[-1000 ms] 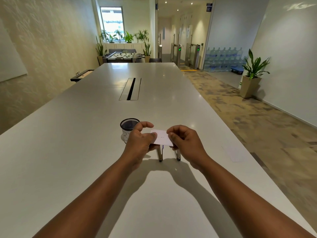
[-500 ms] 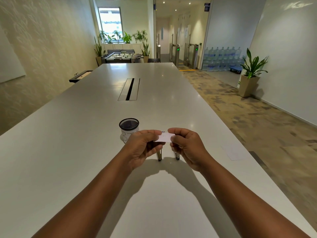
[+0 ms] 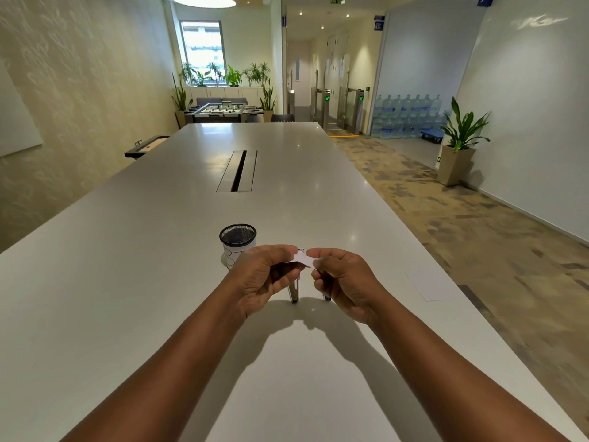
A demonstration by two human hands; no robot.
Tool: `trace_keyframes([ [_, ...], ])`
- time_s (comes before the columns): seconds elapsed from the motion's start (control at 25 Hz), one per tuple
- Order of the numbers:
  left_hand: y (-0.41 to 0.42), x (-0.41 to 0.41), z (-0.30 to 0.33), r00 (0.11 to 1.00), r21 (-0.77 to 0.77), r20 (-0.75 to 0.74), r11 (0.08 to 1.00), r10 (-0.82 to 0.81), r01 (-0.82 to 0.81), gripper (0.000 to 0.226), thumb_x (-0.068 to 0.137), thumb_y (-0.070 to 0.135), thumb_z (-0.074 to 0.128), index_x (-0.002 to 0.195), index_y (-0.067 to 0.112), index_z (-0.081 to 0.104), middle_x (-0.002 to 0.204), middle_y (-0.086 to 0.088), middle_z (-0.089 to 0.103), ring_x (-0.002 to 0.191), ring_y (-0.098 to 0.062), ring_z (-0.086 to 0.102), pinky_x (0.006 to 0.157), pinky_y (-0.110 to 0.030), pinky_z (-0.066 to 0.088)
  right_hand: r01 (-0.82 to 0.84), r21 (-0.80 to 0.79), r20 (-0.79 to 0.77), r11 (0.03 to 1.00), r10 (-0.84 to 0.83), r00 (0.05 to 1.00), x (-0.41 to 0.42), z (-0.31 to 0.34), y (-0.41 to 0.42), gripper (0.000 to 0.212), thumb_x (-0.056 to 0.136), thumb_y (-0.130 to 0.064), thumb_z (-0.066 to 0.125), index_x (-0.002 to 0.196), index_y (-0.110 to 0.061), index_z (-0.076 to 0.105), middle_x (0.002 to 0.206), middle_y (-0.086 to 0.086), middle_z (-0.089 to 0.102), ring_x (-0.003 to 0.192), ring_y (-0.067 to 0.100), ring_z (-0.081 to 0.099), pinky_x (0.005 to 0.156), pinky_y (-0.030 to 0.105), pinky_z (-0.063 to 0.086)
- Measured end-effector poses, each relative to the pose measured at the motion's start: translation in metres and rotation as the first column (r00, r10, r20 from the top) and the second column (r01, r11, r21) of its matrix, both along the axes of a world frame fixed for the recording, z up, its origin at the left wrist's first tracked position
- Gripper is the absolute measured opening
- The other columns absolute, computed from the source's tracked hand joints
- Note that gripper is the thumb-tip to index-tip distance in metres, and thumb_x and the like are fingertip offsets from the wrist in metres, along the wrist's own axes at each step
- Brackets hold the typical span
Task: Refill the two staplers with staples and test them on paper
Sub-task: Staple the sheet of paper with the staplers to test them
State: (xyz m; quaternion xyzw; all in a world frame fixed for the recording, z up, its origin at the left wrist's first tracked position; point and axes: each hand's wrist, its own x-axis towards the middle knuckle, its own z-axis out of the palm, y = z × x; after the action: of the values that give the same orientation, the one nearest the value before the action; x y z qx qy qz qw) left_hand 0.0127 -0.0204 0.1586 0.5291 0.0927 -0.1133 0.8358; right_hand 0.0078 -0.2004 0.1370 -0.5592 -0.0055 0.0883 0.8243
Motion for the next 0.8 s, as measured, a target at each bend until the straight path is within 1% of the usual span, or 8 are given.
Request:
trace_keyframes([
  [0.12, 0.000, -0.001, 0.000, 1.000, 0.020, 0.005, 1.000, -0.005, 0.004, 0.014, 0.087, -0.008, 0.065, 0.095, -0.003, 0.075, 0.096, -0.024, 0.078, 0.081, -0.027, 0.078, 0.064, -0.030, 0.063, 0.025, -0.012, 0.006, 1.000, -0.024, 1.000, -0.001, 0.003, 0.000, 0.023, 0.091, 0.005, 0.060, 0.092, -0.007, 0.080, 0.074, 0.010, 0.070, 0.060, 0.014, 0.062, 0.056, 0.024, 0.054],
  [0.28, -0.001, -0.002, 0.002, 1.000, 0.048, 0.012, 0.999, -0.006, 0.006, 0.018, 0.086, -0.010, 0.066, 0.097, 0.001, 0.076, 0.094, -0.022, 0.078, 0.078, -0.027, 0.078, 0.061, -0.029, 0.062, 0.057, -0.050, 0.024, 0.997, -0.055, 0.998, -0.003, 0.006, -0.002, 0.022, 0.091, 0.005, 0.061, 0.107, -0.004, 0.074, 0.079, 0.010, 0.072, 0.061, 0.014, 0.062, 0.057, 0.025, 0.052],
  [0.36, -0.001, -0.003, 0.004, 1.000, 0.056, 0.017, 0.998, -0.012, 0.011, 0.020, 0.087, -0.010, 0.065, 0.097, 0.002, 0.076, 0.096, -0.022, 0.078, 0.078, -0.027, 0.078, 0.060, -0.028, 0.061, 0.064, -0.059, 0.036, 0.996, -0.062, 0.997, -0.003, 0.008, -0.003, 0.024, 0.090, 0.005, 0.062, 0.110, -0.005, 0.073, 0.079, 0.010, 0.073, 0.061, 0.014, 0.062, 0.056, 0.025, 0.052],
  [0.56, -0.002, -0.003, 0.004, 1.000, 0.061, 0.016, 0.998, -0.007, 0.006, 0.025, 0.085, -0.013, 0.062, 0.091, 0.006, 0.078, 0.091, -0.018, 0.079, 0.073, -0.024, 0.077, 0.057, -0.027, 0.060, 0.083, -0.089, 0.086, 0.993, -0.075, 0.993, -0.003, 0.011, -0.002, 0.026, 0.090, 0.004, 0.064, 0.111, -0.010, 0.074, 0.085, 0.009, 0.076, 0.064, 0.015, 0.063, 0.059, 0.027, 0.051],
  [0.68, -0.004, -0.002, 0.002, 1.000, 0.053, 0.012, 0.998, -0.023, 0.022, 0.031, 0.084, -0.014, 0.060, 0.082, 0.010, 0.080, 0.084, -0.014, 0.078, 0.069, -0.020, 0.074, 0.059, -0.028, 0.060, 0.097, -0.115, 0.117, 0.989, -0.083, 0.990, -0.004, 0.010, -0.001, 0.029, 0.088, 0.003, 0.066, 0.110, -0.014, 0.076, 0.091, 0.004, 0.078, 0.068, 0.012, 0.064, 0.066, 0.028, 0.051],
  [0.8, -0.005, -0.001, 0.000, 0.998, 0.041, 0.021, 0.998, -0.051, 0.050, 0.035, 0.084, -0.014, 0.058, 0.077, 0.012, 0.082, 0.083, -0.011, 0.077, 0.068, -0.017, 0.073, 0.061, -0.027, 0.060, 0.102, -0.093, 0.121, 0.990, -0.091, 0.988, -0.004, 0.007, 0.000, 0.031, 0.086, 0.005, 0.067, 0.105, -0.016, 0.078, 0.090, 0.004, 0.075, 0.069, 0.013, 0.062, 0.068, 0.030, 0.051],
])
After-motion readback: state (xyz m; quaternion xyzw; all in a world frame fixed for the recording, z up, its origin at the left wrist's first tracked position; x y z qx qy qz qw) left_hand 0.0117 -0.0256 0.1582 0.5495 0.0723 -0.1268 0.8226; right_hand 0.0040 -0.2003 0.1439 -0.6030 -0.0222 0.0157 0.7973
